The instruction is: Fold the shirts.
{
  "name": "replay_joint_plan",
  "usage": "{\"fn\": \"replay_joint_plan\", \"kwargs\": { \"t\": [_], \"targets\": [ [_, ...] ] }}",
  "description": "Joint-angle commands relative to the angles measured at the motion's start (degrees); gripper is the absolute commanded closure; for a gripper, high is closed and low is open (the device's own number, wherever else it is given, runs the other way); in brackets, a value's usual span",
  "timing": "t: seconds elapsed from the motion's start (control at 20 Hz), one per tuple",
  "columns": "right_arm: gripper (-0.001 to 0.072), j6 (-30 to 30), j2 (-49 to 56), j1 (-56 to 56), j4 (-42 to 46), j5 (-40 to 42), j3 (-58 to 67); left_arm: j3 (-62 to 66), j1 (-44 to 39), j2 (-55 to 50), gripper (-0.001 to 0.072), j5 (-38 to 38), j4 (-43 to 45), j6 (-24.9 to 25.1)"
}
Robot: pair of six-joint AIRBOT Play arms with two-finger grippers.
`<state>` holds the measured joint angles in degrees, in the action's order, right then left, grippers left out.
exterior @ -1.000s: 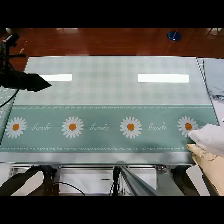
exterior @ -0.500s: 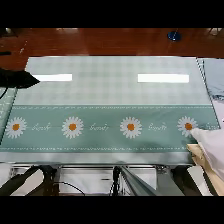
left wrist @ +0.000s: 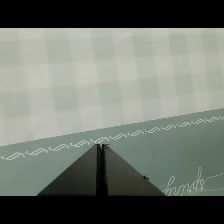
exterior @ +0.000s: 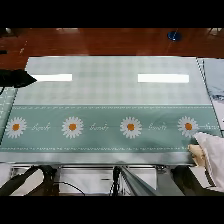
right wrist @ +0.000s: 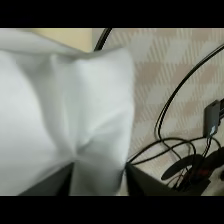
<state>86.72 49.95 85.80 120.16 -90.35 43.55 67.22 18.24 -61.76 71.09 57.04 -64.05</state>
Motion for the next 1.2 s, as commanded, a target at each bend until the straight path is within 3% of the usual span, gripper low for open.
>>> {"fn": "replay_joint_plan", "kwargs": {
  "t": [0.0, 0.15, 0.2, 0.25, 0.3, 0.4, 0.45, 0.5, 0.55, 0.6, 0.65, 0.7, 0.8, 0.9, 0.95, 1.0, 1.05, 1.15],
  "targets": [
    [0.0178, -0.2, 0.0, 0.5, -0.3, 11.5, -0.2, 0.1, 0.1, 0.0, 0.0680, 0.0, 0.0, -0.3],
    [0.0164, -0.4, 0.0, 0.5, 0.3, 18.0, -0.2, 0.1, 0.1, 0.0, 0.0680, 0.0, 0.0, -0.3],
    [0.0168, 2.7, 0.0, 0.4, -0.7, 22.1, -0.2, 0.0, 0.1, 0.0, 0.0680, -0.1, 0.0, -0.3],
    [0.0258, 6.2, 0.0, 0.0, -5.6, 27.8, 0.2, 0.0, 0.1, 0.0, 0.0680, -0.3, 0.0, -0.2],
    [0.0376, 6.6, 0.0, -1.0, -15.1, 34.9, 0.9, 0.0, 0.1, 0.0, 0.0679, -0.7, 0.0, -0.2],
    [0.0397, 3.0, 1.0, -5.9, -45.9, 57.2, 1.4, 0.0, 0.1, 0.0, 0.0632, -1.4, 0.0, 1.1],
    [0.0410, -0.8, 3.0, -10.8, -66.1, 69.2, 1.6, 0.0, 0.1, 0.0, 0.0560, -1.7, 0.0, 2.7],
    [0.0409, -7.3, 6.2, -16.7, -84.6, 74.9, 3.0, 0.0, 0.1, 0.0, 0.0479, -2.6, 0.0, 4.4],
    [0.0408, -18.2, 10.6, -23.1, -98.0, 73.5, 6.4, 0.0, -0.1, -0.1, 0.0431, -4.3, 0.0, 5.3],
    [0.0408, -30.4, 16.5, -30.6, -106.4, 66.6, 11.6, 0.0, -0.3, -0.2, 0.0431, -6.8, 0.0, 5.3],
    [0.0407, -36.3, 22.5, -37.9, -109.9, 57.9, 17.1, 0.0, -1.0, -0.3, 0.0429, -9.0, 0.0, 5.3],
    [0.0408, -35.6, 29.1, -46.1, -110.2, 49.7, 23.3, 0.0, -2.2, -0.5, 0.0425, -10.5, 0.0, 5.3],
    [0.0409, -28.7, 39.9, -61.5, -106.1, 36.6, 33.9, 0.1, -5.7, -1.6, 0.0424, -11.0, 0.0, 5.3],
    [0.0409, -22.9, 46.4, -74.6, -93.7, 26.8, 42.4, 0.1, -9.9, -3.0, 0.0422, -10.9, 0.0, 5.3],
    [0.0409, -20.0, 48.0, -79.9, -84.7, 23.0, 45.5, 0.1, -11.9, -3.7, 0.0391, -10.9, 0.0, 5.2],
    [0.0409, -17.8, 48.2, -84.1, -76.0, 20.8, 47.3, 0.1, -13.8, -4.7, 0.0209, -11.1, 0.4, 3.8],
    [0.0410, -15.7, 47.8, -87.7, -67.5, 18.9, 48.4, 0.1, -15.5, -5.9, 0.0169, -11.4, 2.4, 0.3],
    [0.0410, -11.4, 46.4, -92.6, -52.0, 13.7, 50.6, 0.1, -19.0, -9.0, 0.0168, -10.9, 10.3, -3.8]
  ]
}}
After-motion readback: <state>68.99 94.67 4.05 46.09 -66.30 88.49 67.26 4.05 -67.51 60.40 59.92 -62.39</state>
